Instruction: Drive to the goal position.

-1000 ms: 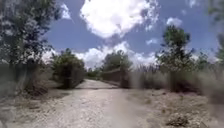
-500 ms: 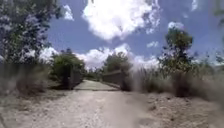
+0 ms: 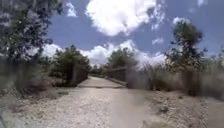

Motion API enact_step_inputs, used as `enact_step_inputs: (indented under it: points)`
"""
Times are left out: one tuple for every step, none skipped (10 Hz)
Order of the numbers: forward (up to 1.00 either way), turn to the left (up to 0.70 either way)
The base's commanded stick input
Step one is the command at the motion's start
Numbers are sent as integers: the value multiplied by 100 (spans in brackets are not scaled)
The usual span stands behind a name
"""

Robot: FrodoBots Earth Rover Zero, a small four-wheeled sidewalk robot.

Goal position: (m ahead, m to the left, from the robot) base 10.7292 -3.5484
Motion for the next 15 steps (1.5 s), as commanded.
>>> enact_step_inputs:
  points:
    - [45,27]
    - [45,27]
    - [45,27]
    - [45,27]
    - [45,27]
    - [45,15]
    - [45,0]
    - [45,0]
    - [45,0]
    - [45,0]
    - [45,0]
    - [45,0]
    - [45,0]
    - [45,0]
    - [45,0]
